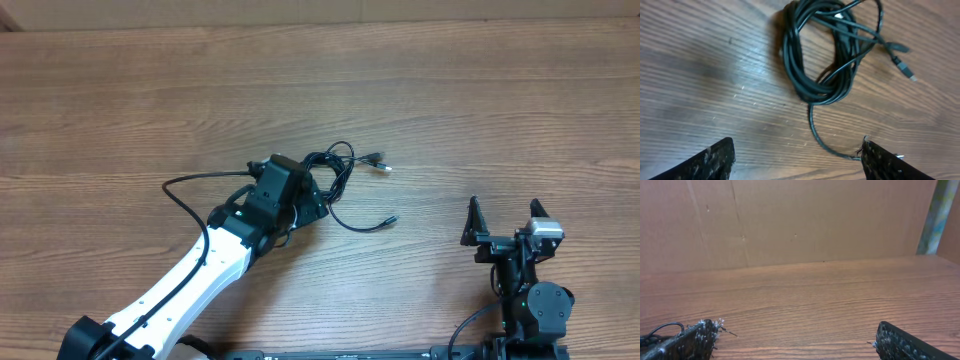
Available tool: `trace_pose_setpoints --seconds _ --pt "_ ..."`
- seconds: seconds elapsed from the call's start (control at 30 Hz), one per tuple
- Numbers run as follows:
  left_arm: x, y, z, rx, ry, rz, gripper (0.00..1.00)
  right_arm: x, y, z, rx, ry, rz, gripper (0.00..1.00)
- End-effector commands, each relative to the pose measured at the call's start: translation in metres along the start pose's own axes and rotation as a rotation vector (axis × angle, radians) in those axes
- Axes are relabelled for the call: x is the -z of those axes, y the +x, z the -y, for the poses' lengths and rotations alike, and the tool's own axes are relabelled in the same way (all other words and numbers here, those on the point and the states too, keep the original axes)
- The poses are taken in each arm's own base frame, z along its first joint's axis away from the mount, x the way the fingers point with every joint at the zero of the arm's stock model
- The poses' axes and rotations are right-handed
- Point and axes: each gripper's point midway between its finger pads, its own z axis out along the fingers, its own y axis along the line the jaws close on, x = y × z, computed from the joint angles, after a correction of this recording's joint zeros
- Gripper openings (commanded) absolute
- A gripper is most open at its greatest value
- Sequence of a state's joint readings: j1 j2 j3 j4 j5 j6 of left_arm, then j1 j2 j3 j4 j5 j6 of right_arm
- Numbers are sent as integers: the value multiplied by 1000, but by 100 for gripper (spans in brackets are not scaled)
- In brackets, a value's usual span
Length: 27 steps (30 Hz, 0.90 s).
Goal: Untangle cables
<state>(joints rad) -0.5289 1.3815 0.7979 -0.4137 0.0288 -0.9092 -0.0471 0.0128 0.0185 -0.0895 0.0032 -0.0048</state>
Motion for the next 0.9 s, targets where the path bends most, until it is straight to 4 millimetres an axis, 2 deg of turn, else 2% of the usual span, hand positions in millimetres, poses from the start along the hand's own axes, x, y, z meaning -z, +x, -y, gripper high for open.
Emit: trace_pose_setpoints --seconds 0.0,0.87 --pt "1 -8 8 -25 18 26 81 0 1 0 8 0 6 100" --pt "2 -17 4 -23 -8 80 81 0 1 0 8 0 6 100"
